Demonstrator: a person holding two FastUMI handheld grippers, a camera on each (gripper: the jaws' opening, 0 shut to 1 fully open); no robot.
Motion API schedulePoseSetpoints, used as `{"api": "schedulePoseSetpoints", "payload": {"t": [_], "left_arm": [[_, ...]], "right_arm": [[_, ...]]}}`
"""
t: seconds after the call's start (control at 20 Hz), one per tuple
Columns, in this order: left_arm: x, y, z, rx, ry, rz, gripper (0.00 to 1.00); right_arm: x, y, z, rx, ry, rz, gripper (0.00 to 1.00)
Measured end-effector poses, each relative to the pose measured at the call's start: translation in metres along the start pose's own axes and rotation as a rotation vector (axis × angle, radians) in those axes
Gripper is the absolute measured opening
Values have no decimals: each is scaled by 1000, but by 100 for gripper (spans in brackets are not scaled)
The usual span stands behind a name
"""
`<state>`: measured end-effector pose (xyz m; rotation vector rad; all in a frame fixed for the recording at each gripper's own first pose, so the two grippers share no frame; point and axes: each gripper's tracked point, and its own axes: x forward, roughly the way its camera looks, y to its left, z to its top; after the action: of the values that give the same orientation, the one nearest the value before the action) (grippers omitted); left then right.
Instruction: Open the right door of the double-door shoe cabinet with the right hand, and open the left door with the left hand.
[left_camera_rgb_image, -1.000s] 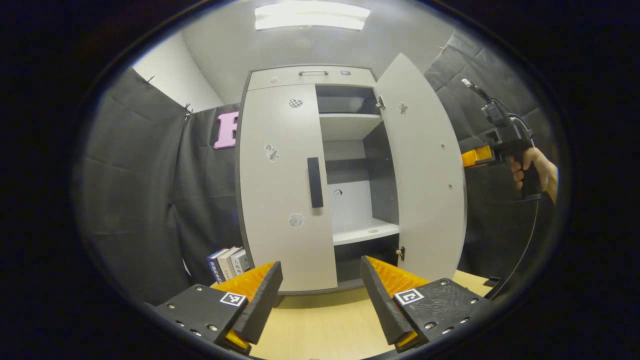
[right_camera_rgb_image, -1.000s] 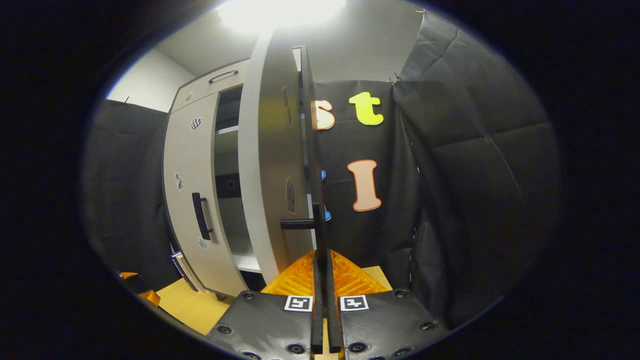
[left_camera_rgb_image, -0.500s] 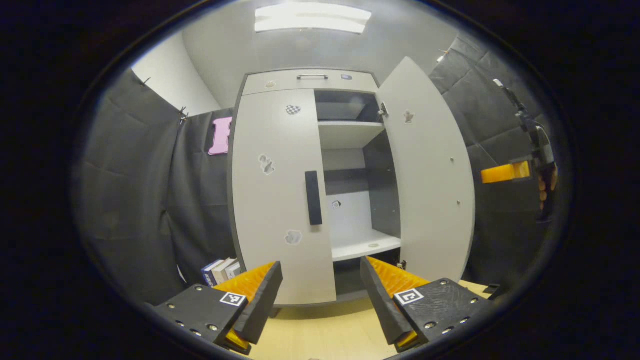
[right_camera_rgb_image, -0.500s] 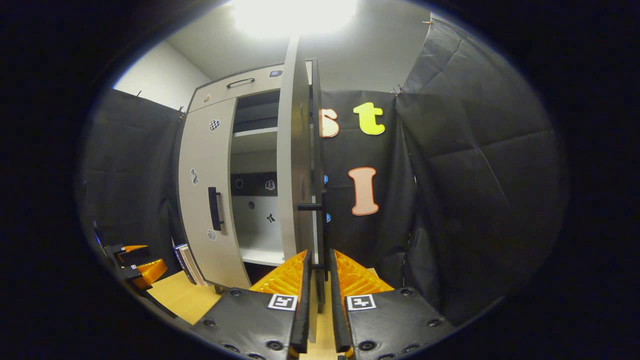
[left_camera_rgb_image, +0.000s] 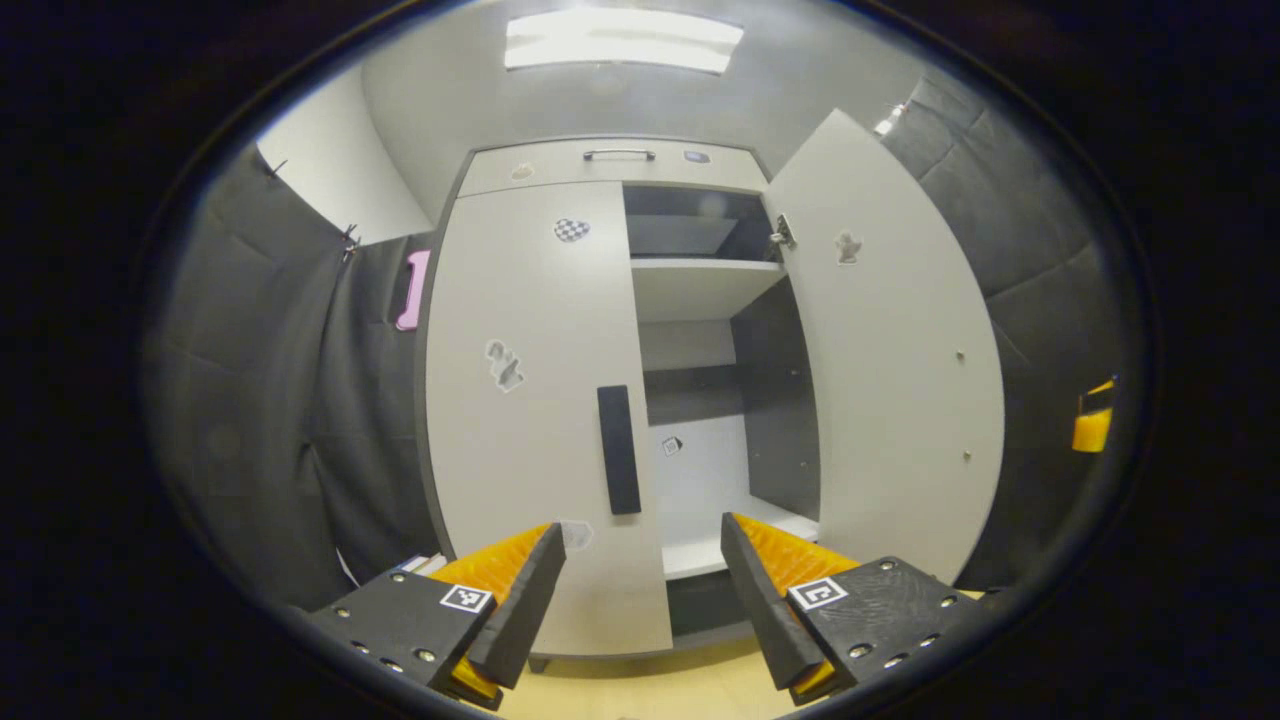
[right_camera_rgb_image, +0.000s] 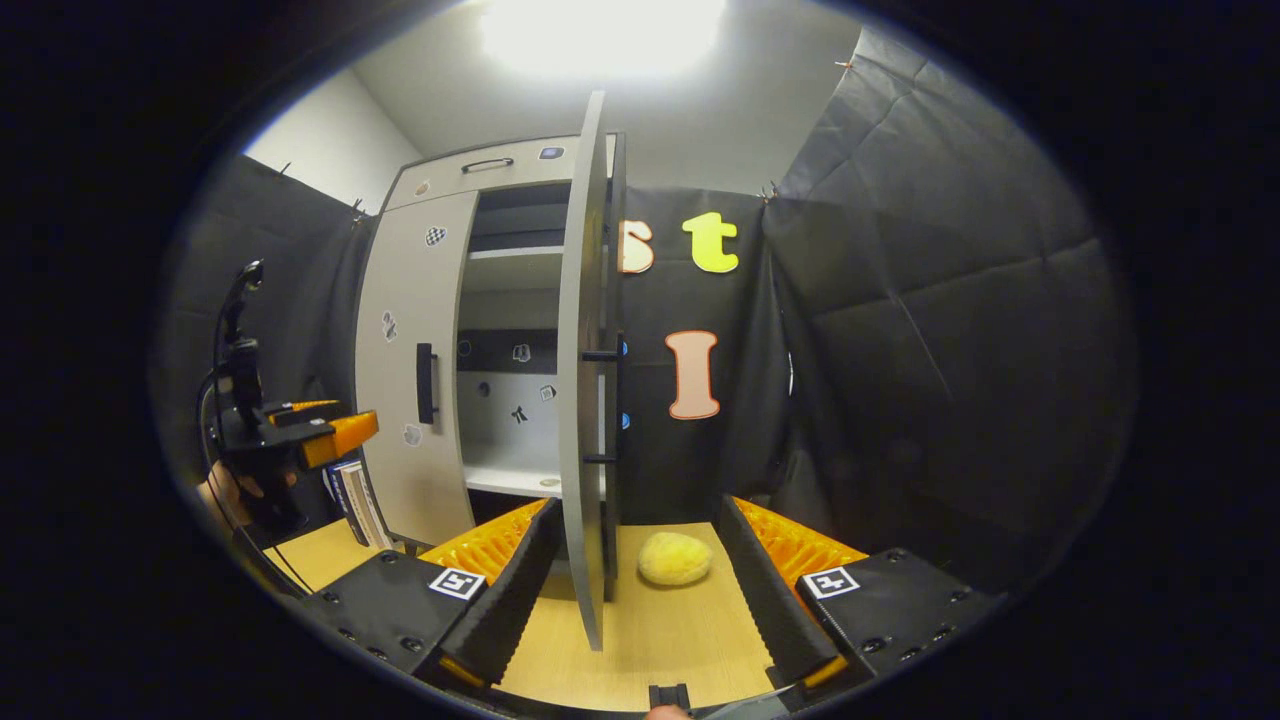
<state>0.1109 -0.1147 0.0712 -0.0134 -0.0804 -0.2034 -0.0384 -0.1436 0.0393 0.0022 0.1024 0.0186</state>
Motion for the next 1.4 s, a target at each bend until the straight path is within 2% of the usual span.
{"api": "schedulePoseSetpoints", "payload": {"t": [0.05, 0.1, 0.25, 0.3, 0.45, 0.5, 0.75, 0.95, 1.2, 1.25, 1.3, 1.4], "left_arm": [[10, -1, 4, -2, -7, 1, 92], [21, -2, 6, -3, -10, -3, 91], [49, -2, 9, -6, -3, -11, 92], [57, -1, 10, -3, -4, -7, 91], [83, 10, 15, 19, -11, 24, 91], [91, 14, 16, 19, -8, 37, 92], [131, 29, 5, -2, 28, 71, 92], [147, 33, -10, -48, 60, 78, 92], [164, 38, -16, -26, 71, 94, 91], [168, 40, -16, -34, 70, 95, 75], [170, 40, -17, -38, 76, 102, 68], [173, 39, -15, -30, 67, 103, 67]], "right_arm": [[-3, -5, -6, -1, 12, -15, 100], [-6, -10, -10, 2, 23, -33, 96], [-17, -20, -18, 36, 39, -68, 100], [-19, -23, -20, 50, 43, -78, 97], [-24, -35, -31, 77, 65, -108, 100], [-25, -39, -35, 86, 75, -116, 97], [-21, -49, -45, 125, 107, -149, 98], [-24, -60, -54, 146, 129, -172, 98], [-24, -66, -55, 169, 139, -187, 97], [-24, -66, -56, 168, 140, -188, 97], [-24, -65, -55, 168, 142, -187, 97], [-22, -64, -52, 167, 141, -185, 97]]}}
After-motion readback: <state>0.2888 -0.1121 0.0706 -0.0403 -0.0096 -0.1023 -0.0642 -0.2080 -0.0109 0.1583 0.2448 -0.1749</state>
